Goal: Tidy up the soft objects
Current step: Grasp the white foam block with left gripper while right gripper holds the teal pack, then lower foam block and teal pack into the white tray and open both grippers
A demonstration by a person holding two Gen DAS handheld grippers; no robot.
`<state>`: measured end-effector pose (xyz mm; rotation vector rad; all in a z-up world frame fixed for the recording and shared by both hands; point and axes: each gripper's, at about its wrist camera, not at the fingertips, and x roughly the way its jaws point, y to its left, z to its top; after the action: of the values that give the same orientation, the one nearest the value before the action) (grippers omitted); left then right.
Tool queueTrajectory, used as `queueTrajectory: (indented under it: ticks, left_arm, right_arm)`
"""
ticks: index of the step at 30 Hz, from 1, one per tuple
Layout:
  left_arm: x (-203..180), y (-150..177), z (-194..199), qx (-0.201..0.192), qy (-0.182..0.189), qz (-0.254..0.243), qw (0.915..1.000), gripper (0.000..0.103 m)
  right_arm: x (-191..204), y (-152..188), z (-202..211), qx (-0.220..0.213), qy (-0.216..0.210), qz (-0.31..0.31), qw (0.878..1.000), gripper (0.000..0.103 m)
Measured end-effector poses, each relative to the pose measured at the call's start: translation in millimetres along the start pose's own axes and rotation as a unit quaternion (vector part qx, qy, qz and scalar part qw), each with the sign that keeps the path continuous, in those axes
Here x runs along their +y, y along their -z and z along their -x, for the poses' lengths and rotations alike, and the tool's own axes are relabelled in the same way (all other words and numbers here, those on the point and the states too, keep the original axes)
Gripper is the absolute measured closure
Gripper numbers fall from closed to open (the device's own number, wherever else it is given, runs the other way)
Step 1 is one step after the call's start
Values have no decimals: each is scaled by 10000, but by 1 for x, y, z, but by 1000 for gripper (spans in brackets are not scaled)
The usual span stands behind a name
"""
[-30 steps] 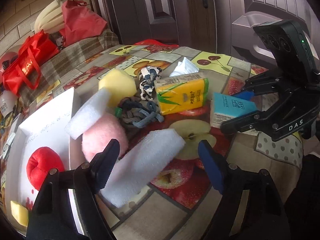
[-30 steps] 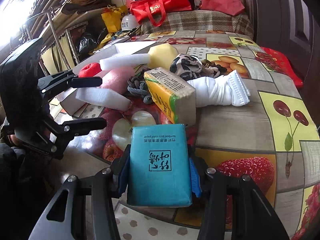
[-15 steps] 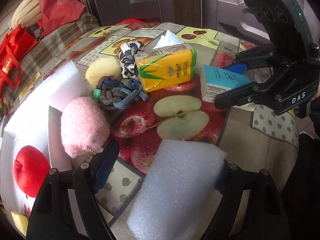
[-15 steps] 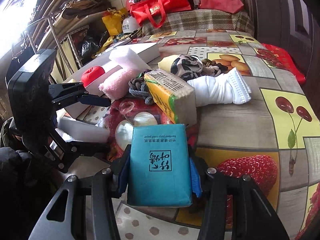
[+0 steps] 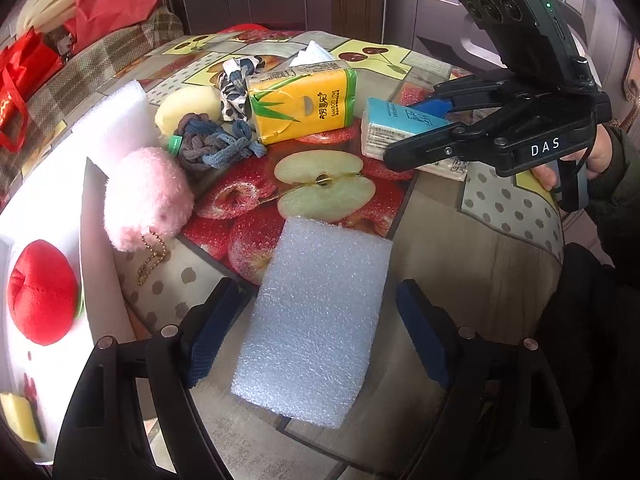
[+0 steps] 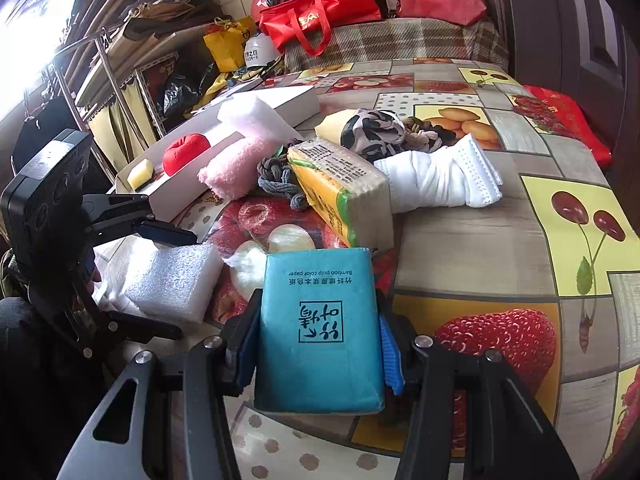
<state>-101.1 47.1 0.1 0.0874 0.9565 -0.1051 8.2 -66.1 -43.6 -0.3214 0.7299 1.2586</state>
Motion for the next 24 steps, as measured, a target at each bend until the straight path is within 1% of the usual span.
queueTrajectory:
  ticks: [4,5,6,9,10,12,13,17,19,21,24]
  left_arm:
    - [2,3,1,-104,4,136,9999,22]
    - [2,4,1,-189,-44,187,9996,25]
    - [2,5,3,-286,-51,225,9993,45]
    - [8,6,12,-558,-256,425,9972,47]
    - [10,6,20,-793,-323,483,9952,47]
    - [14,9,41,-1431,-455,614,9868,47]
    - [17,12,48,-1695,-596,698,9813,47]
    - [36,24,73,-2434,-1166,1163,9558,47]
    - [45,30,81,-2604,-1493,1333,9445,47]
    - [57,37,86,-2688,-1730,1526,9352,46]
    - [80,47,94,-2755,-2052,1807,9216,46]
  right_arm:
    - [2,-1,-1,30,66,79,9999,53]
    - [4,-1,-1,38,87,124,9999,53]
    - [6,-1,-2,47,96,184,9998,53]
    - [13,-1,0,-47,128,245,9996,54]
    - [15,-2,2,-147,145,212,9996,54]
    - [18,-7,9,-489,157,130,9986,54]
    - [20,-9,14,-688,157,73,9975,53]
    - [30,-21,27,-1414,301,-74,9895,53]
    - [36,-26,32,-1763,465,-24,9832,53]
    - [41,-31,34,-2075,607,21,9764,53]
    - [46,-40,25,-2237,683,-23,9722,53]
